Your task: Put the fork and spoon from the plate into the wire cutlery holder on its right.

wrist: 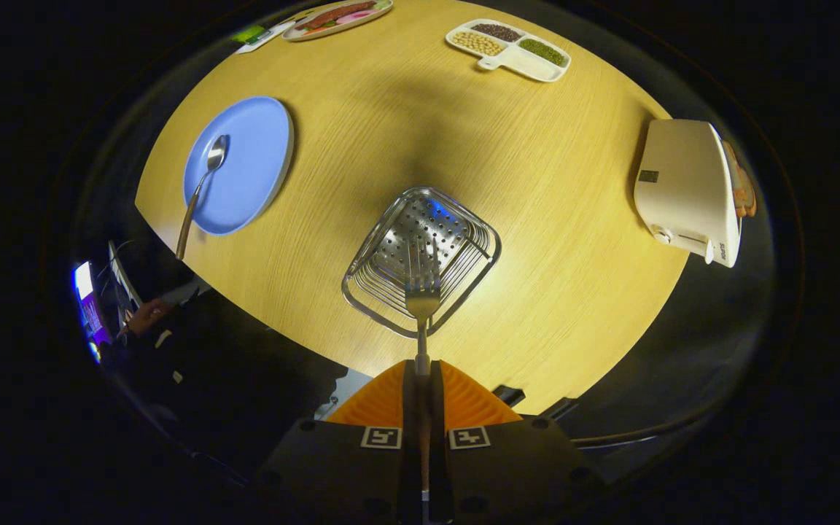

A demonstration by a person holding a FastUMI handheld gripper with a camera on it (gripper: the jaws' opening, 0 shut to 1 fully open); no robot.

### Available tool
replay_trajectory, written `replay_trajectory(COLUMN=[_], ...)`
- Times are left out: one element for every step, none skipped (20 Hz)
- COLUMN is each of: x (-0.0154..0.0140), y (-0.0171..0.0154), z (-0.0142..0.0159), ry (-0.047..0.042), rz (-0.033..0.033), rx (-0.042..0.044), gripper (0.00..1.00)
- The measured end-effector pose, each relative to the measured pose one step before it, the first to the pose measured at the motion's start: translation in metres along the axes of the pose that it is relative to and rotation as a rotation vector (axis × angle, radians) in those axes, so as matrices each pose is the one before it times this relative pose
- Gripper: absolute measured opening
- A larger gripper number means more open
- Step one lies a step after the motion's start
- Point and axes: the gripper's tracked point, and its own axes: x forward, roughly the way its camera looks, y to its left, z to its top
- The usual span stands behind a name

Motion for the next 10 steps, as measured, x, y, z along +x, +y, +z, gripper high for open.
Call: replay_trajectory(x=[0.00281,0.00182,0.00127,0.00078,0.00116,0.00050,0.00120,0.00134,-0.00020,0.00028], y=[-0.00030,0.00098,0.00001,0.00078,0.00051,-0.00008,0.00004,0.00007,0.00046,-0.00003], z=[0.00214,0.00294,0.00274,0.00358,0.00245,0.00106,0.00195,0.00241,0.00066,0.00250], ry=[0.01817,0.00887,-0.00041,-0.00315,-0.00067,0.00105,-0.00052,-0.00751,-0.00809,-0.01545], rz=[0.00008,0.00238,0.00120,0.00253,0.00193,-0.00152,-0.00051,0.00084,0.00124,0.00264], rx=[-0.00434,-0.00181,-0.00211,-0.00071,0.00243,-0.00180,-0.00208,0.00288,-0.00104,0.00138], gripper=[0.09,0.10,0.10,0.09,0.11,0.11,0.11,0.13,0.13,0.15])
